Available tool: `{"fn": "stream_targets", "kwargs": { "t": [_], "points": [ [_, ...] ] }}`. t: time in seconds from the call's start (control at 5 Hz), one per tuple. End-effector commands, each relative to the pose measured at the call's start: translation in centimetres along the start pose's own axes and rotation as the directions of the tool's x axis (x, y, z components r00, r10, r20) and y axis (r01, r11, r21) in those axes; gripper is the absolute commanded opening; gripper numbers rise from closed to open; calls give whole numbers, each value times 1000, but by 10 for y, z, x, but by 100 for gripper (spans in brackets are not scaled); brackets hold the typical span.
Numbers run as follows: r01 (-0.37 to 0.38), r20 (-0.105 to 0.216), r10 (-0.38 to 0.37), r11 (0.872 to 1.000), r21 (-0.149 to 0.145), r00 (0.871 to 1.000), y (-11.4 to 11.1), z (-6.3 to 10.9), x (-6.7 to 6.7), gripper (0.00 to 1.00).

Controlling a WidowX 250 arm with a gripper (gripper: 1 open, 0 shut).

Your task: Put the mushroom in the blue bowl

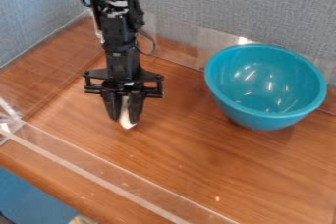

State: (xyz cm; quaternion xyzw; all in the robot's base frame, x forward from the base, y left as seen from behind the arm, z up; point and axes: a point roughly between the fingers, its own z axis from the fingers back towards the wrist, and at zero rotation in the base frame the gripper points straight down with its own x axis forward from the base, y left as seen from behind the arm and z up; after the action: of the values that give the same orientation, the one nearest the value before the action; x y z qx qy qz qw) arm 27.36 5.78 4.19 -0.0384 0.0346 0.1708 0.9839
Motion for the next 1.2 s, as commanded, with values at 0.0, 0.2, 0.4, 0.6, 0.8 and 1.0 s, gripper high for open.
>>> {"fn": "stream_targets", "kwargs": {
  "t": [0.0, 0.2, 0.4, 0.6, 0.8, 1.0],
  "points": [
    [-5, 64, 5, 1000, -5, 998, 2, 19, 5, 0],
    [21, 79, -20, 1000, -10, 997, -1, 36, 3, 0],
    [49, 99, -48, 999, -15, 994, -6, 56, 1, 0],
    [116, 151, -111, 993, -30, 982, -24, 97, 0, 0],
    [213, 197, -197, 975, -62, 960, -63, 138, 6, 0],
    [326, 194, -309, 943, -63, 931, -113, 140, 9, 0]
  ]
}}
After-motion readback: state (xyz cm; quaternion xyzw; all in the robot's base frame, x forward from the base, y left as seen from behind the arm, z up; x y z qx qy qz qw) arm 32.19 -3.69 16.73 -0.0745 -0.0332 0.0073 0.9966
